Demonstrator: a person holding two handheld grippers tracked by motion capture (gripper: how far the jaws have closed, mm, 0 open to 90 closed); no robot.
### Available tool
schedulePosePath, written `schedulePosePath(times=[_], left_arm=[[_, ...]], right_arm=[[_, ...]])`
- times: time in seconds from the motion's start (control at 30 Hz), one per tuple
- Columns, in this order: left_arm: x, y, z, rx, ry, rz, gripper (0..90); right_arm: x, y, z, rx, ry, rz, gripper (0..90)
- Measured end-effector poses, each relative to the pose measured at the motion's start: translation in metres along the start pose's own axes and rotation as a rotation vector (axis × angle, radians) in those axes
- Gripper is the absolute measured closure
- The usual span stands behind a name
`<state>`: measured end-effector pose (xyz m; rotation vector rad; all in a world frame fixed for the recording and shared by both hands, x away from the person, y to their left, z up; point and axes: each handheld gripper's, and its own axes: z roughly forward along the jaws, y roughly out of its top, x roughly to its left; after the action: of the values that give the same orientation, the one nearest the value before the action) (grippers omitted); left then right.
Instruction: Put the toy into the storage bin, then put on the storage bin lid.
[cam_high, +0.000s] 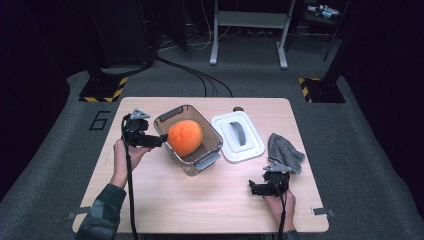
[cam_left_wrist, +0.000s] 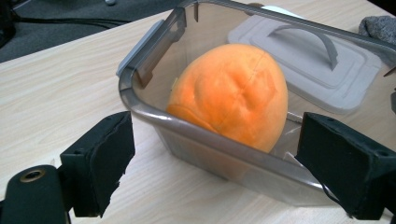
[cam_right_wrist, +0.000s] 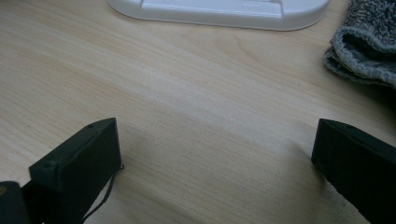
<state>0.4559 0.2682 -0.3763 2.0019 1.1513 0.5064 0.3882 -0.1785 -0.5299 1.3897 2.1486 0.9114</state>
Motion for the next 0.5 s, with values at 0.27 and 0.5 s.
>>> schedulePosePath(times=[0.27, 0.5], left_arm=[[0.006, -0.021, -0.012, -0.026, 0.013, -0.033, 10.7], [0.012, -0.035, -0.024, -0.051, 0.028, -0.05, 10.4]], right_arm=[[0.0, 0.0, 0.0, 0.0, -0.001, 0.001, 0.4], [0.001, 0.0, 0.0, 0.001, 0.0, 0.002, 0.4]])
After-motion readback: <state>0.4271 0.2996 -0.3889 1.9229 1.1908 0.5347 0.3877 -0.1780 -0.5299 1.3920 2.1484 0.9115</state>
